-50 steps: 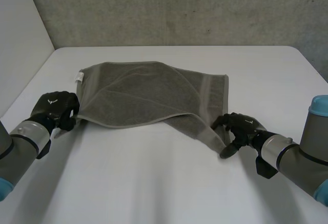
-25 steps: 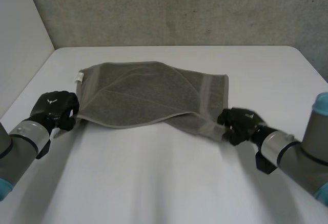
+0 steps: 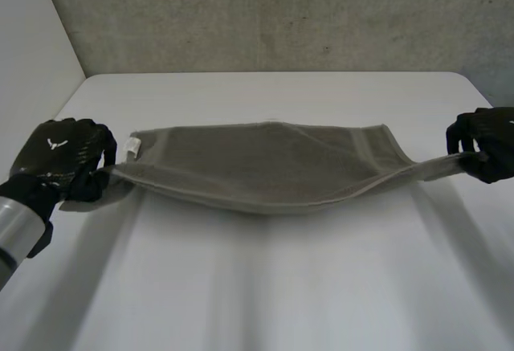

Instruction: Fold the towel.

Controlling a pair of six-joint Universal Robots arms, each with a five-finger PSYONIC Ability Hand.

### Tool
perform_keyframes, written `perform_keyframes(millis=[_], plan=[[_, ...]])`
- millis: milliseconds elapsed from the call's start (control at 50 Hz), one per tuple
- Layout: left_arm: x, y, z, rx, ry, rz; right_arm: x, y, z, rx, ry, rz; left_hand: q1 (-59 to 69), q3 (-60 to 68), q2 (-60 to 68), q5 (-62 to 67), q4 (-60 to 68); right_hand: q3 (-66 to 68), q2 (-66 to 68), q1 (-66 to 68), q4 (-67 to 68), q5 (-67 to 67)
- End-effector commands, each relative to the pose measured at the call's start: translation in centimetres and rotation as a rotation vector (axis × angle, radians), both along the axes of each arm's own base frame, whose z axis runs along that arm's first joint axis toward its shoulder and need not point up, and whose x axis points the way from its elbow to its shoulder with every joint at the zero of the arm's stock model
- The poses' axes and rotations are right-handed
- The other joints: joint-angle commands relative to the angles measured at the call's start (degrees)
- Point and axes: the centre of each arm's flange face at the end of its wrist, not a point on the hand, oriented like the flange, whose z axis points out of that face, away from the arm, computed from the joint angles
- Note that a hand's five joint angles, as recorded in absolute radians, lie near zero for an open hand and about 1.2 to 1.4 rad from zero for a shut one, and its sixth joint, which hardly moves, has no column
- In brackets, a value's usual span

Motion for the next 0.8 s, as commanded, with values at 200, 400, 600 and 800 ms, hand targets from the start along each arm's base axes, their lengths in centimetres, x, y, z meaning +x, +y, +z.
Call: perform_keyframes(millis=[200,400,600,800], plan=[[-0.3,1.7,1.8,-0.033,0.008,-0.079,-2.1,1.4,2.8,-0.053,-0.053,0.053,5.6,2.5,2.1,5.0,1.9,2.8,3.9,3.2,3.0,3.0],[-1.1,-5.6,-2.6,0.042,0.008,-0.103,0.8,-2.8,-1.8,0.068,-0.007,0.056,5.6,2.5,2.1,5.0,1.9,2.8,3.9,3.2,3.0,3.0],[-2.8,-14.4,-6.7,0.058,-0.002,-0.139,4.4,-8.0,-6.3,0.088,0.053,0.028,5.6,2.5,2.1,5.0,1.9,2.8,3.9,3.2,3.0,3.0],[-4.4,-20.1,-8.1,-0.035,-0.009,-0.168,6.7,-12.1,-6.9,-0.027,0.06,-0.106,5.6,2.5,2.1,5.0,1.9,2.8,3.9,3.2,3.0,3.0]])
